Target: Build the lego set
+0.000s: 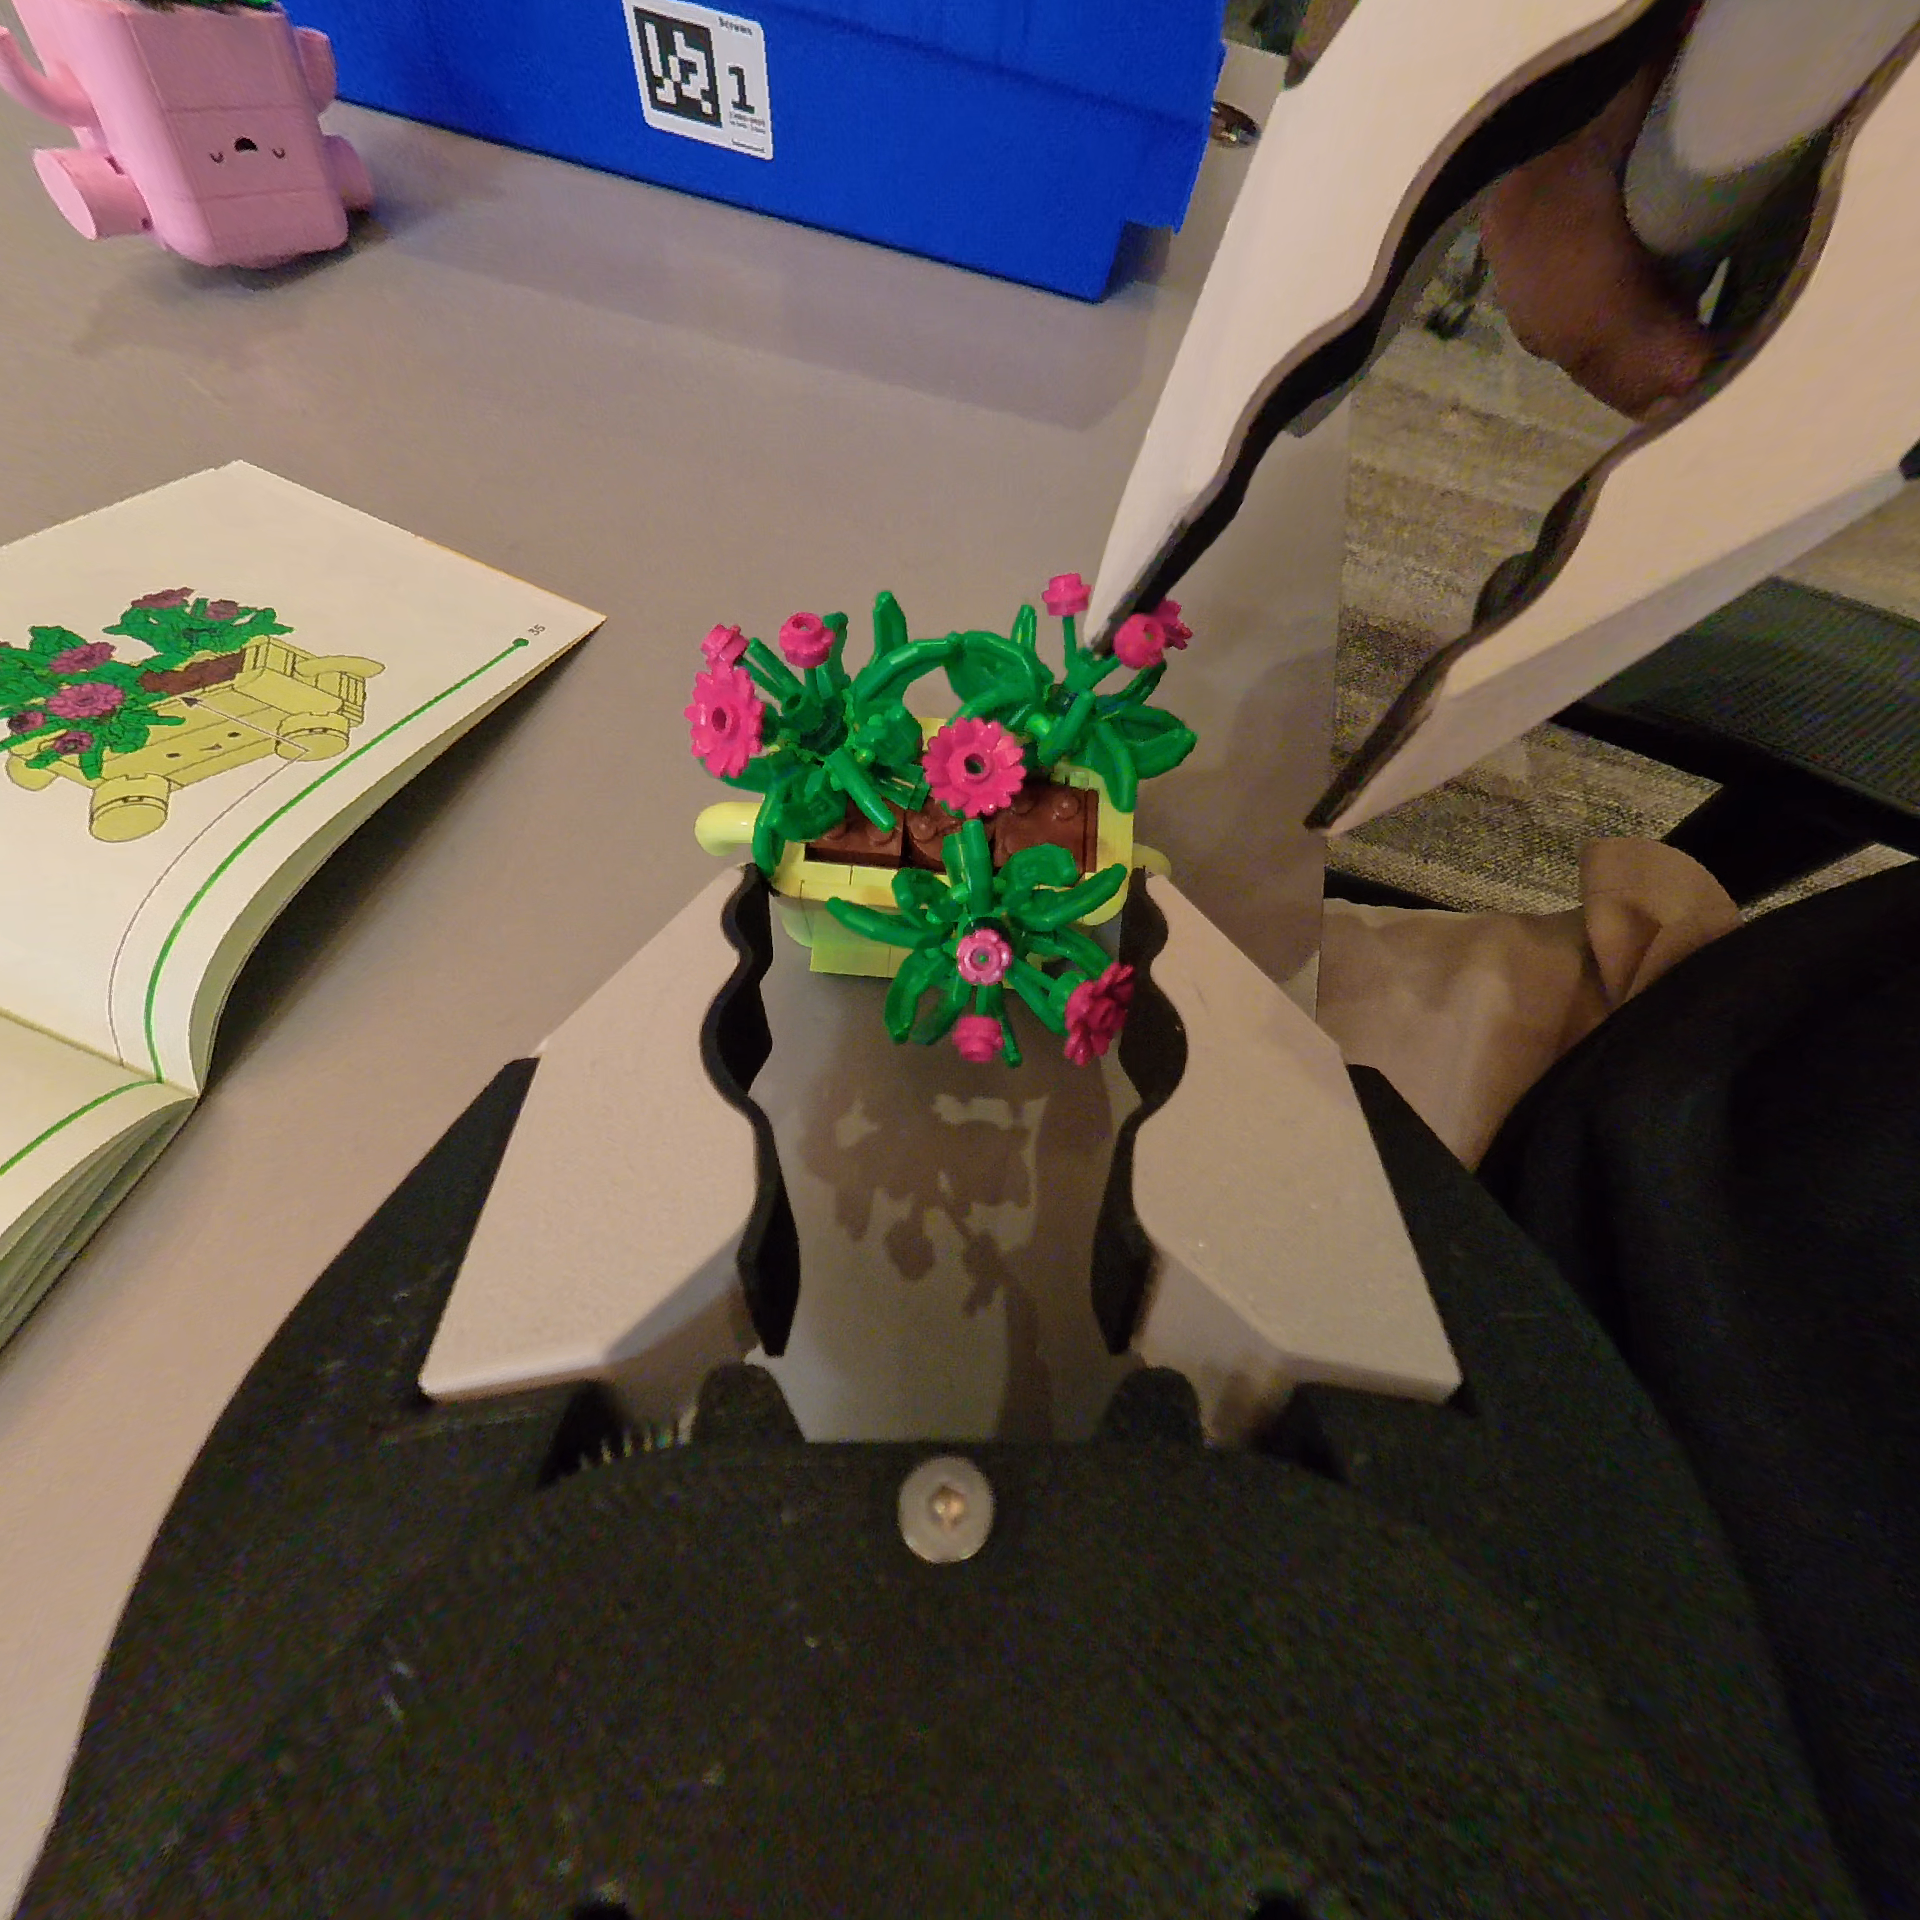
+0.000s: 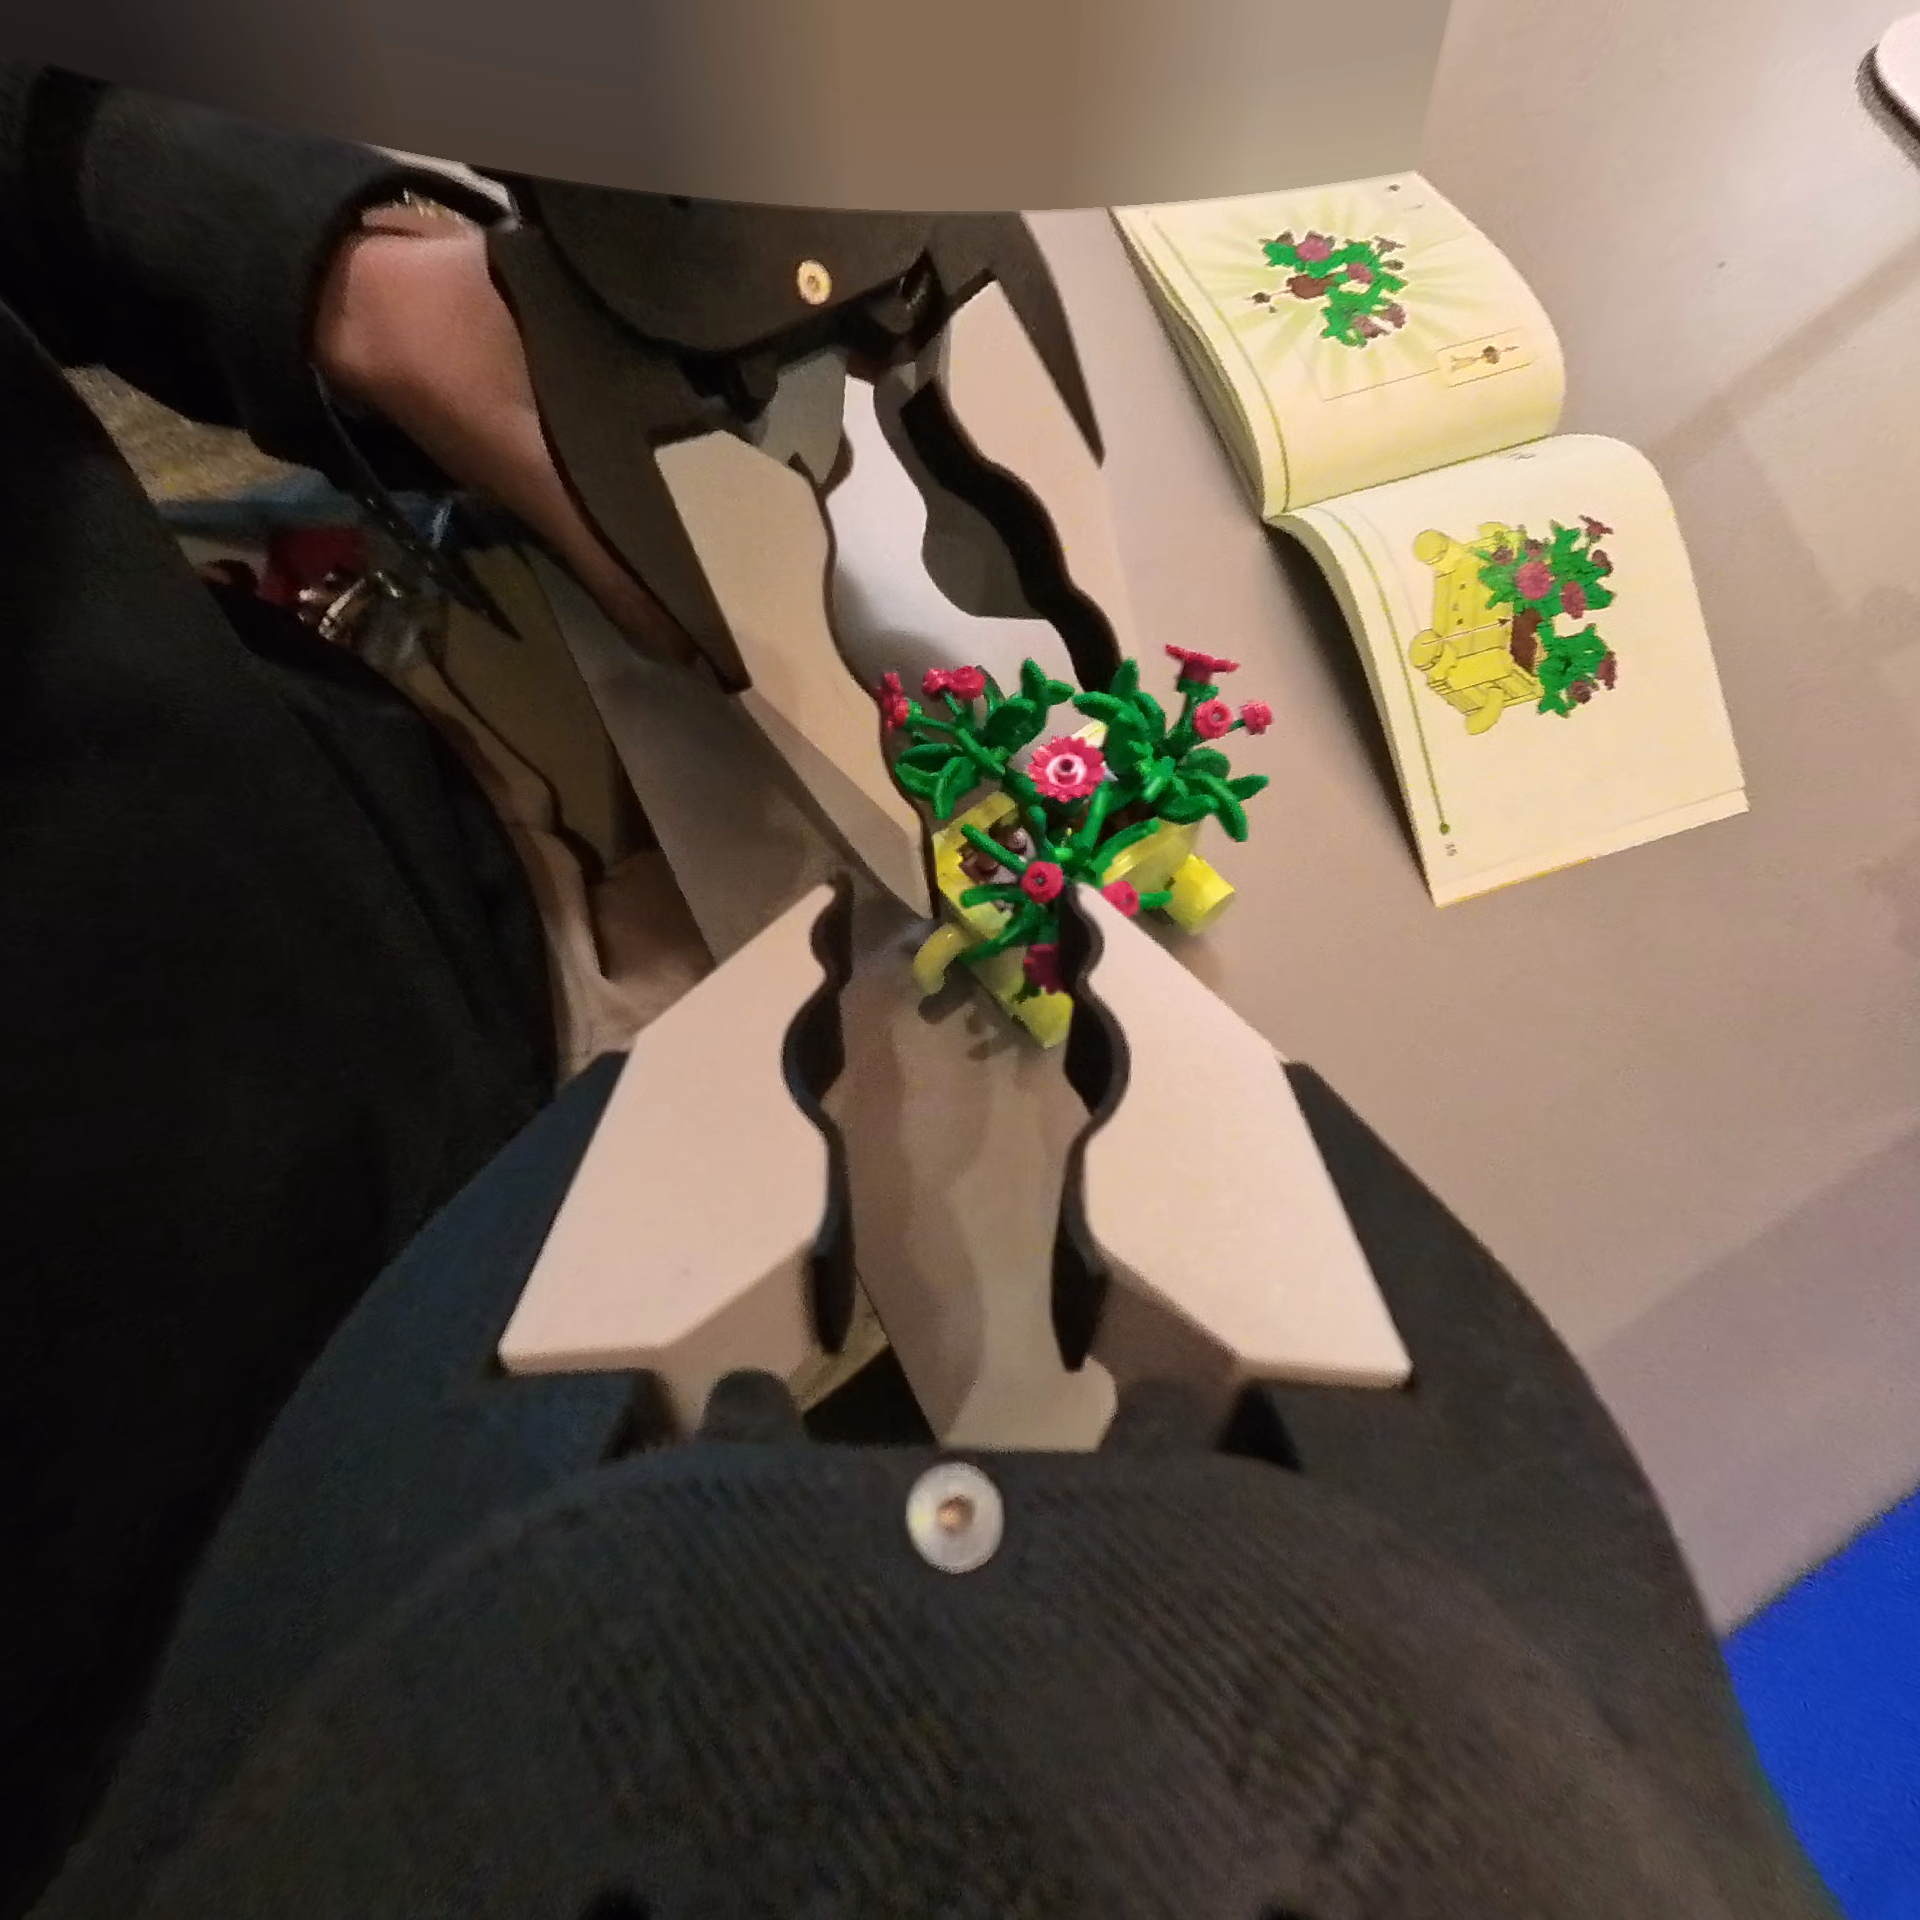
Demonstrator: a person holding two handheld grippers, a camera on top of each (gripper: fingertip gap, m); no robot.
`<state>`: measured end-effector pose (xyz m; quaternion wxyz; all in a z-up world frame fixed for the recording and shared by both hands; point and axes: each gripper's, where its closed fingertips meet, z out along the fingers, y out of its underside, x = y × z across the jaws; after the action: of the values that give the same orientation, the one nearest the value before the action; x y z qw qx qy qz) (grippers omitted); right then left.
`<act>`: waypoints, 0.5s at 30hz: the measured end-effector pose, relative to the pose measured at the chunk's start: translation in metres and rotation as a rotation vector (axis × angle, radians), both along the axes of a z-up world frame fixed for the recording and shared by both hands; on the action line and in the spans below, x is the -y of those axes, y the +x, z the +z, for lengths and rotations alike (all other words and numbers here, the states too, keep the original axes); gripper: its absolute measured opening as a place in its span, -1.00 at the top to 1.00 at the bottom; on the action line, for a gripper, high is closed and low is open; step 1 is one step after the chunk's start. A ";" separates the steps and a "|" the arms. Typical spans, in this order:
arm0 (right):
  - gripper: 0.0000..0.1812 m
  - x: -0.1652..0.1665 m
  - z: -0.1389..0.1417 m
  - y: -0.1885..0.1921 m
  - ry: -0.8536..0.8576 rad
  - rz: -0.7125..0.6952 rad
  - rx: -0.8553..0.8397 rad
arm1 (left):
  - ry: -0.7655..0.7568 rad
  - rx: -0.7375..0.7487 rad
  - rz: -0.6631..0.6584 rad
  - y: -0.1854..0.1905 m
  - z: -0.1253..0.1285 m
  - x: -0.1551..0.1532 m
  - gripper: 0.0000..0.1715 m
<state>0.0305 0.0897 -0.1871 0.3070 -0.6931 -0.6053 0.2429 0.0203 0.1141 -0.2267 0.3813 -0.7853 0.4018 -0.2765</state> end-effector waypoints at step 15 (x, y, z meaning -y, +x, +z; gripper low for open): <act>0.62 0.000 -0.006 0.000 0.133 0.035 0.100 | 0.002 -0.003 0.002 0.000 0.000 0.000 0.22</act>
<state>0.0300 0.0901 -0.1934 0.3175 -0.6719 -0.6465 0.1727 0.0202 0.1141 -0.2270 0.3816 -0.7857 0.4021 -0.2747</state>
